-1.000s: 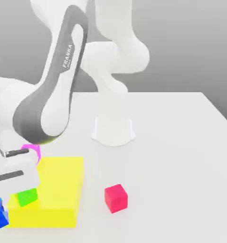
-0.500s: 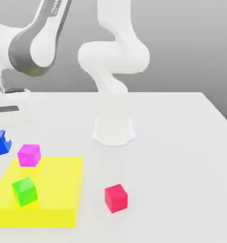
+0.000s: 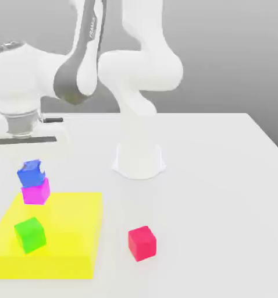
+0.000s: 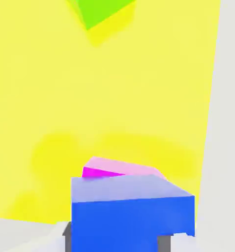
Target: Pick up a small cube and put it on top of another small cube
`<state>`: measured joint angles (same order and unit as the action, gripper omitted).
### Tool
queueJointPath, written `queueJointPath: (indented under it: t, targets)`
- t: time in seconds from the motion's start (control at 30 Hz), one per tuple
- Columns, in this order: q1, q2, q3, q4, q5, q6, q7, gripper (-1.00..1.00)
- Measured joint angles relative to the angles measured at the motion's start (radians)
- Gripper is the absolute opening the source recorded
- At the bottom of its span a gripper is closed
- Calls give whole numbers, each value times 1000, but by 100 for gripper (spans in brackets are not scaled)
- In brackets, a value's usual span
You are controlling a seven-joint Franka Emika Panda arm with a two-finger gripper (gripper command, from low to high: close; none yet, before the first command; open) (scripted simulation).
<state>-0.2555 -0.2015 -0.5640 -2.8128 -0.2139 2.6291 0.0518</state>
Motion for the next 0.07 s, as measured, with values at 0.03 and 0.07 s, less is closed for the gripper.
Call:
queueJointPath:
  t: [0.03, 0.07]
  targets:
    - [0, 0, 0, 0, 0, 0, 0, 100]
    - [0, 0, 0, 0, 0, 0, 0, 100]
